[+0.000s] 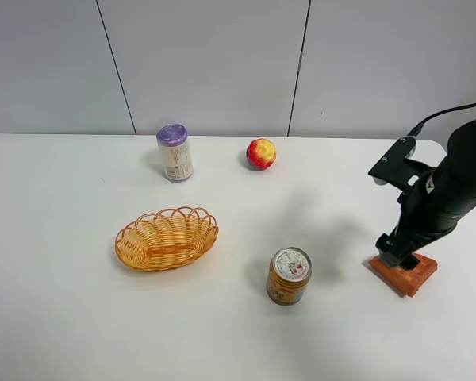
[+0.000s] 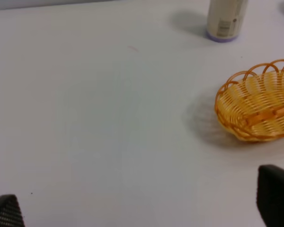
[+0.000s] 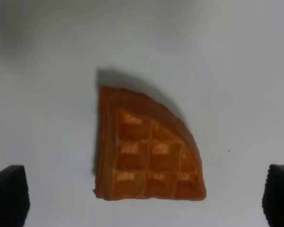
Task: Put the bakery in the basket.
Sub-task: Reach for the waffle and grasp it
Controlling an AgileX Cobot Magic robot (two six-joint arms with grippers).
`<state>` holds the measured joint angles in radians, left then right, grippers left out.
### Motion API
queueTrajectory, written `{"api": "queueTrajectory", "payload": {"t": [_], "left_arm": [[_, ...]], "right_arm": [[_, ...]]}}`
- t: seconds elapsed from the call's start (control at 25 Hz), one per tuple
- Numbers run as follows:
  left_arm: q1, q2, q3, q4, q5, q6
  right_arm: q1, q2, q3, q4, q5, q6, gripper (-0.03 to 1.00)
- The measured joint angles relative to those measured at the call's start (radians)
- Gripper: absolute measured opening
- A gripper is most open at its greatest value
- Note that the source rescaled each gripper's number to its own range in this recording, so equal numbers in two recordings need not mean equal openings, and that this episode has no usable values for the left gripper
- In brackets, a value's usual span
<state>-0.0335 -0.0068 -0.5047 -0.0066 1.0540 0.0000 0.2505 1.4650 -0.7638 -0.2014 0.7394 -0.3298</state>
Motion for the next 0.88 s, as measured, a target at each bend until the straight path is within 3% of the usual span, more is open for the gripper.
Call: {"api": "queueTrajectory", "payload": {"t": [0.16, 0.48, 0.88], "left_arm": [[0.000, 0.000, 0.000, 0.000, 0.000, 0.000], [0.000, 0.000, 0.000, 0.000, 0.000, 0.000], [0.000, 0.000, 0.000, 0.000, 0.000, 0.000]], "right_arm": [[0.000, 0.118, -0.002, -0.046, -0.042, -0.022, 1.00], [0.000, 0.329, -0.003, -0.122, -0.036, -0.029, 1.00], [-0.080, 0.376, -0.004, -0.199, -0.042, 0.001, 1.00]]}}
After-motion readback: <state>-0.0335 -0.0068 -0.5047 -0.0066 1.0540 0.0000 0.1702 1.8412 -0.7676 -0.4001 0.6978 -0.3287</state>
